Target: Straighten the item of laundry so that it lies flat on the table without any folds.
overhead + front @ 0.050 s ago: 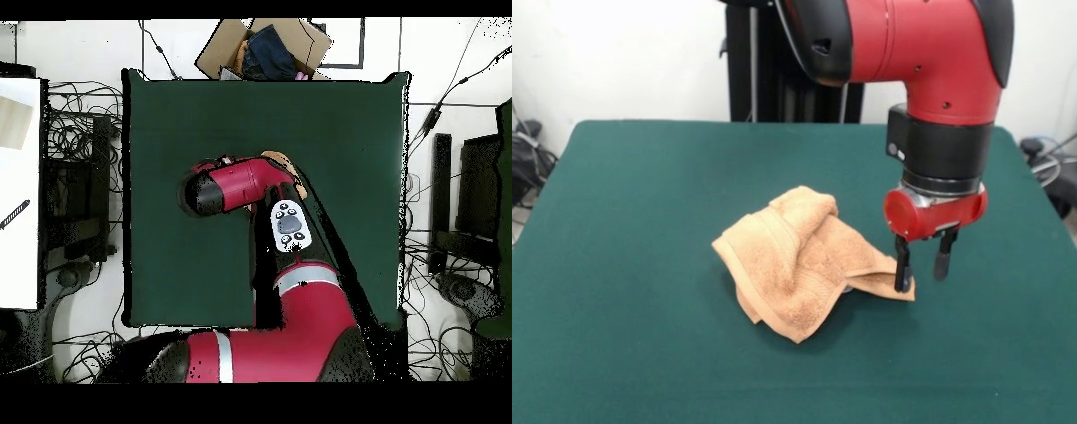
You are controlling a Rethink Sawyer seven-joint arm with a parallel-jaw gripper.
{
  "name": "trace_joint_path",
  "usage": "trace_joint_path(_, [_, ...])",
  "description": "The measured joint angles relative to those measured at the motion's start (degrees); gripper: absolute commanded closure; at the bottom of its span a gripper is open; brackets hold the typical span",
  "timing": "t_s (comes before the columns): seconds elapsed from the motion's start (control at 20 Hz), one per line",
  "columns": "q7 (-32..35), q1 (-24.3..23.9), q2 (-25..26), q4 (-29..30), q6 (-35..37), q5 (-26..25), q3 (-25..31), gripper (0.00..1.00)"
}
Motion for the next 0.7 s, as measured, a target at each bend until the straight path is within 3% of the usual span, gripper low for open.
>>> trace_joint_path(0.7, [0.00,-0.79,0.39,0.21,0.00,0.00,0.02,0.00])
